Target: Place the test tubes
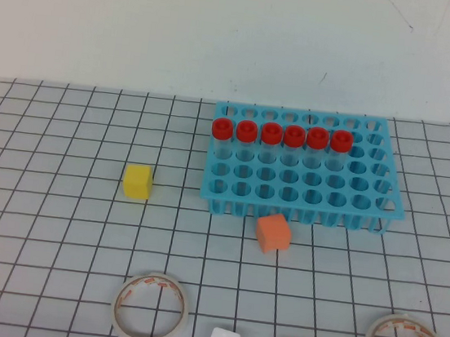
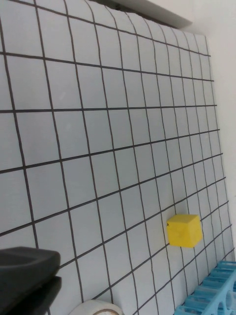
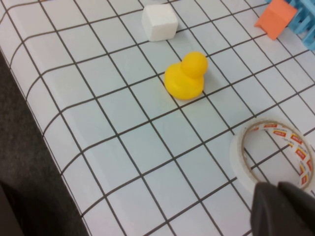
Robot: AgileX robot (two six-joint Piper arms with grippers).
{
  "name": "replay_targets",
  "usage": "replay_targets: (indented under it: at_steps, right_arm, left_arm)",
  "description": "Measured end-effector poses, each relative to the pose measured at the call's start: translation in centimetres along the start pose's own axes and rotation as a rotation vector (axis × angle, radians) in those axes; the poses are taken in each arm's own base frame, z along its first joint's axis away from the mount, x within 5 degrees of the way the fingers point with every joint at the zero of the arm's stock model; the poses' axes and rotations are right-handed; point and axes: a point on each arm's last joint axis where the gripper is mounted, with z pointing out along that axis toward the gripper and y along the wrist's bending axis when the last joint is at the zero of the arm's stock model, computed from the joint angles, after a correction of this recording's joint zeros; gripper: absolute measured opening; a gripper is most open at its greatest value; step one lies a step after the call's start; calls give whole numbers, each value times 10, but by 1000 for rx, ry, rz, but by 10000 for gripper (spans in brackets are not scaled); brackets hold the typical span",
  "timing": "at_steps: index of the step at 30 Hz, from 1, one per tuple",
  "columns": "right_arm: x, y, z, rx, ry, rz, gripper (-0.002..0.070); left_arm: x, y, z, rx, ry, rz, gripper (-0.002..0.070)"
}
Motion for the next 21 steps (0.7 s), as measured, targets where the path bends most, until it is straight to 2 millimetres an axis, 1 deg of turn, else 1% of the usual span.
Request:
replay_targets:
  at_steps: [7, 10, 13, 16, 21]
  right_arm:
    - [0, 0, 0, 1, 1, 1, -1]
    - [3, -2, 2, 48, -17, 20, -1]
    - [11, -7, 7, 180, -62, 78, -1]
    - [26, -10, 11, 346, -103, 144, -1]
    - [52, -7, 13, 566, -103, 227, -1]
  left_arm:
    - [0, 0, 0, 0, 0, 2, 0]
    - [0, 0, 0, 0, 0, 2, 0]
    - [0, 0, 0, 0, 0, 2, 0]
    - [0, 0, 0, 0, 0, 2, 0]
    - [0, 0, 0, 0, 0, 2, 0]
